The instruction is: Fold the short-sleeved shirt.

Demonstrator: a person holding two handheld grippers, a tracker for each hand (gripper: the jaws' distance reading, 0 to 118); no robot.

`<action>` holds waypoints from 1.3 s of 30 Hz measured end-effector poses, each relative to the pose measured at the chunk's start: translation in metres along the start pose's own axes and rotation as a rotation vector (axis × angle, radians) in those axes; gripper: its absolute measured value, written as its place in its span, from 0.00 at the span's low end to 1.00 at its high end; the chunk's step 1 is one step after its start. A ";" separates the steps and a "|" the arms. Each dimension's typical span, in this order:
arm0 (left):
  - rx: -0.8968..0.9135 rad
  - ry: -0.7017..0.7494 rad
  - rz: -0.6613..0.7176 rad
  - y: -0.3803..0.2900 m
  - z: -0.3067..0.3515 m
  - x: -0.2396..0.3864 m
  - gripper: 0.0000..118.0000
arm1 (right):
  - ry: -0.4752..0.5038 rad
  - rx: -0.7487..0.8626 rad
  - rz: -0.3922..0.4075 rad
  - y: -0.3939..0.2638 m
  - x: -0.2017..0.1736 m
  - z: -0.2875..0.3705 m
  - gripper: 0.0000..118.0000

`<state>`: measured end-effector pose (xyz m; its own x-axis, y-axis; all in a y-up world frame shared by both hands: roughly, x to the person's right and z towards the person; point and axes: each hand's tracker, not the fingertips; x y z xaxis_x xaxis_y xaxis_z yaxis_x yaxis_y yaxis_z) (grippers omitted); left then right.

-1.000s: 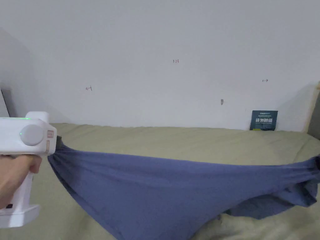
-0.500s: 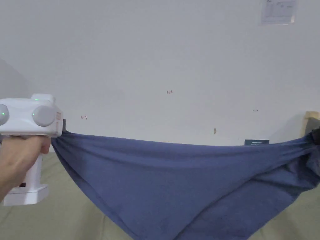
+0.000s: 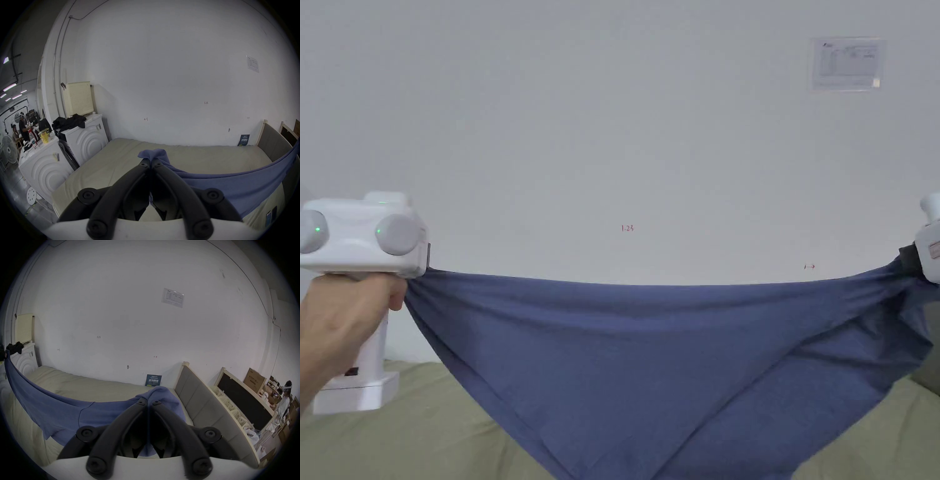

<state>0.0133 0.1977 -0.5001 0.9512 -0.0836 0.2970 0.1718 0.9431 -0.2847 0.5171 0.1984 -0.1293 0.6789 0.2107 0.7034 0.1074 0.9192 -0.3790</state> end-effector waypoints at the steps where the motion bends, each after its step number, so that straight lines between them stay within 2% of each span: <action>1: 0.002 0.002 0.001 0.007 -0.007 0.003 0.00 | -0.005 0.003 0.000 0.006 -0.001 -0.006 0.02; 10: 0.037 0.028 0.015 0.023 -0.061 0.032 0.00 | -0.003 0.029 -0.049 0.038 -0.013 -0.068 0.02; 18: -0.052 0.012 0.040 -0.025 -0.126 0.044 0.00 | -0.006 -0.041 -0.033 0.000 -0.034 -0.118 0.02; 22: -0.134 0.019 -0.019 -0.073 -0.147 0.050 0.00 | 0.026 -0.115 -0.045 -0.048 -0.040 -0.135 0.02; 24: -0.195 0.000 -0.050 -0.107 -0.156 0.052 0.00 | 0.090 -0.158 -0.064 -0.076 -0.041 -0.138 0.02; 27: -0.254 -0.015 -0.042 -0.160 -0.156 0.045 0.00 | 0.099 -0.204 -0.066 -0.126 -0.042 -0.133 0.02; 31: -0.359 -0.035 -0.050 -0.228 -0.132 0.029 0.00 | 0.137 -0.304 -0.005 -0.202 -0.048 -0.101 0.02; 35: -0.445 -0.058 -0.058 -0.287 -0.100 0.007 0.00 | 0.161 -0.370 -0.033 -0.273 -0.050 -0.054 0.02; 39: -0.508 -0.080 -0.010 -0.335 -0.060 -0.017 0.00 | 0.183 -0.421 -0.102 -0.334 -0.047 -0.007 0.02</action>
<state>-0.0450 -0.1362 -0.4647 0.9295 -0.0483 0.3655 0.3030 0.6650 -0.6826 0.4543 -0.1211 -0.0398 0.7622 0.0293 0.6467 0.4403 0.7089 -0.5510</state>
